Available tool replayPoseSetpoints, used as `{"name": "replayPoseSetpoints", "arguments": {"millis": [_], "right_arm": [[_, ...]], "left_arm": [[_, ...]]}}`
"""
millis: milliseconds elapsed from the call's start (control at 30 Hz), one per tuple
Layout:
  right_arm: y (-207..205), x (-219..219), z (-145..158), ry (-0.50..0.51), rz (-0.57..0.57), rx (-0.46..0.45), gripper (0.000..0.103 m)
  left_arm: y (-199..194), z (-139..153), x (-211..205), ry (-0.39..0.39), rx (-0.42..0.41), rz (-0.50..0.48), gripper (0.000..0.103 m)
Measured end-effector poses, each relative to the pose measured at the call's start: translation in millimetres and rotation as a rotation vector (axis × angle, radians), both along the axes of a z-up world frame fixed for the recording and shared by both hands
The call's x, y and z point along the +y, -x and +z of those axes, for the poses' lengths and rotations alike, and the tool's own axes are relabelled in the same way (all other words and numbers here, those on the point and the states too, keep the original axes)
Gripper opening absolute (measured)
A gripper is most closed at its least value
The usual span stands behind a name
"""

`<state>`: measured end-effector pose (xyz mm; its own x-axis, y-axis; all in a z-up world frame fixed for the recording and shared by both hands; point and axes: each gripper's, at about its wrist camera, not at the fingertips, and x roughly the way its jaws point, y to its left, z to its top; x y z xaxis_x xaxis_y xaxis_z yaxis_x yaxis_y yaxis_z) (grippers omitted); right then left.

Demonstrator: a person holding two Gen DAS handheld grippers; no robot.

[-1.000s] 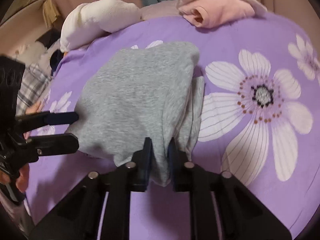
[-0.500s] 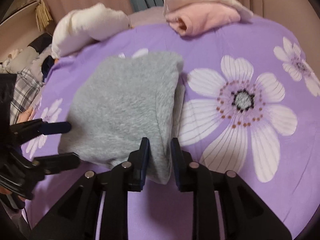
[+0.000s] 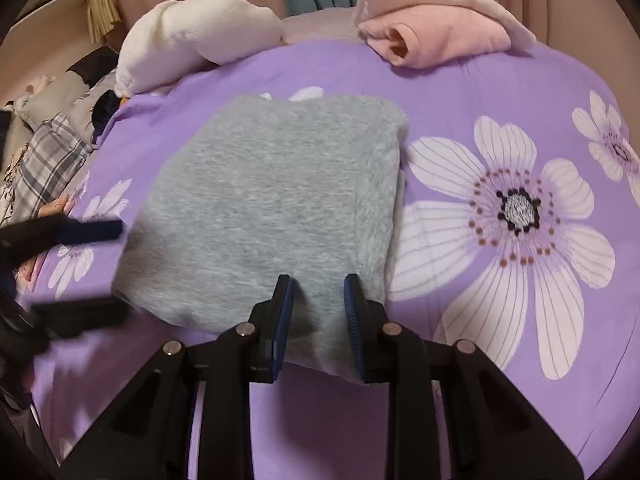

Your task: Fold small clothes

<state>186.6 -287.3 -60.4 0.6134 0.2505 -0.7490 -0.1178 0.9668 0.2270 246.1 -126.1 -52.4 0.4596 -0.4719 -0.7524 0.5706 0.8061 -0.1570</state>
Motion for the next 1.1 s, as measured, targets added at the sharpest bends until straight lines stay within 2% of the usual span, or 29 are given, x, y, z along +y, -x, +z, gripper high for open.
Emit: {"name": "replayPoseSetpoints", "arguments": {"millis": [100, 167, 233, 333, 433, 533, 633, 800, 867, 900, 933, 1033, 1100], "right_arm": [[3, 0, 10, 0.003, -0.004, -0.012, 0.026], [9, 2, 20, 0.001, -0.005, -0.062, 0.027], [12, 5, 33, -0.011, 0.003, -0.128, 0.029], [5, 9, 39, -0.029, 0.028, -0.165, 0.029], [-10, 10, 27, -0.045, 0.029, -0.138, 0.029], [-22, 12, 6, -0.037, 0.017, -0.061, 0.027], [-23, 14, -7, -0.039, 0.026, -0.027, 0.027], [-20, 11, 8, -0.057, 0.020, -0.059, 0.028], [-20, 8, 22, -0.050, -0.002, -0.110, 0.032], [-24, 6, 26, -0.045, -0.021, -0.123, 0.039], [-30, 5, 31, -0.040, -0.044, -0.129, 0.046], [-52, 4, 39, -0.055, -0.064, -0.154, 0.046], [-74, 4, 37, -0.068, -0.068, -0.126, 0.046]], "left_arm": [[-20, 7, 8, -0.002, -0.025, 0.074, 0.087], [-42, 3, 12, -0.011, -0.020, 0.145, 0.087], [-60, -3, 15, -0.007, 0.012, 0.196, 0.087], [-81, -12, 16, 0.024, 0.049, 0.233, 0.087], [-92, -24, 7, 0.013, 0.081, 0.239, 0.087], [-99, -47, -5, -0.065, 0.139, 0.220, 0.087], [-95, -57, -12, -0.137, 0.110, 0.199, 0.087], [-94, -53, -5, -0.102, 0.122, 0.200, 0.087], [-94, -53, -4, -0.103, 0.121, 0.196, 0.087], [-93, -53, -4, -0.106, 0.119, 0.195, 0.087], [-92, -53, -4, -0.109, 0.115, 0.196, 0.087], [-93, -54, -5, -0.110, 0.113, 0.196, 0.087], [-93, -54, -5, -0.112, 0.112, 0.192, 0.087]]}}
